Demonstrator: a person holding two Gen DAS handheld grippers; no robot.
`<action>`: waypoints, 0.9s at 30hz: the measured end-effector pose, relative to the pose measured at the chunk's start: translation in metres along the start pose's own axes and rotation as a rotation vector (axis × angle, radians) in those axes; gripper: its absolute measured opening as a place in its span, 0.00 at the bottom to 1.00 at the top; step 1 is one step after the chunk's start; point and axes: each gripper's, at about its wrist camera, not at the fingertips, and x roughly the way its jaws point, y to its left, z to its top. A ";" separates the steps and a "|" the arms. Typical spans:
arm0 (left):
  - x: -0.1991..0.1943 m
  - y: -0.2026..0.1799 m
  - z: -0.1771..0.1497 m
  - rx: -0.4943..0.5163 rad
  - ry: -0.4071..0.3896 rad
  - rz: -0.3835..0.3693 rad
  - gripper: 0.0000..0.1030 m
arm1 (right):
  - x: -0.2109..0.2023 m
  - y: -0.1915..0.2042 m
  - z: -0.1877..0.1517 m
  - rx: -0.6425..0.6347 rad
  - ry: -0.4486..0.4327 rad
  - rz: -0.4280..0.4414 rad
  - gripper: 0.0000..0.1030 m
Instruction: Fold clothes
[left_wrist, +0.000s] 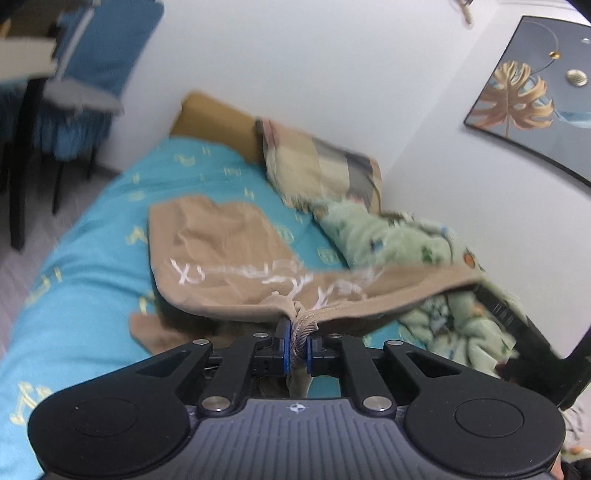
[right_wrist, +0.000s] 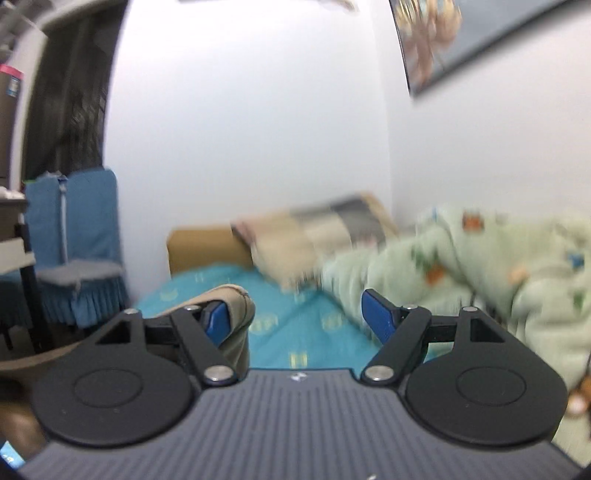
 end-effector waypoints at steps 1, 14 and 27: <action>0.004 0.002 -0.002 -0.005 0.023 -0.003 0.09 | -0.004 0.001 0.001 -0.021 -0.023 0.002 0.73; 0.051 -0.005 -0.017 0.002 0.171 -0.034 0.66 | -0.028 0.015 0.011 -0.103 -0.076 0.047 0.73; 0.083 -0.038 -0.043 0.027 0.130 0.091 0.75 | -0.039 0.026 0.013 -0.117 -0.104 0.045 0.73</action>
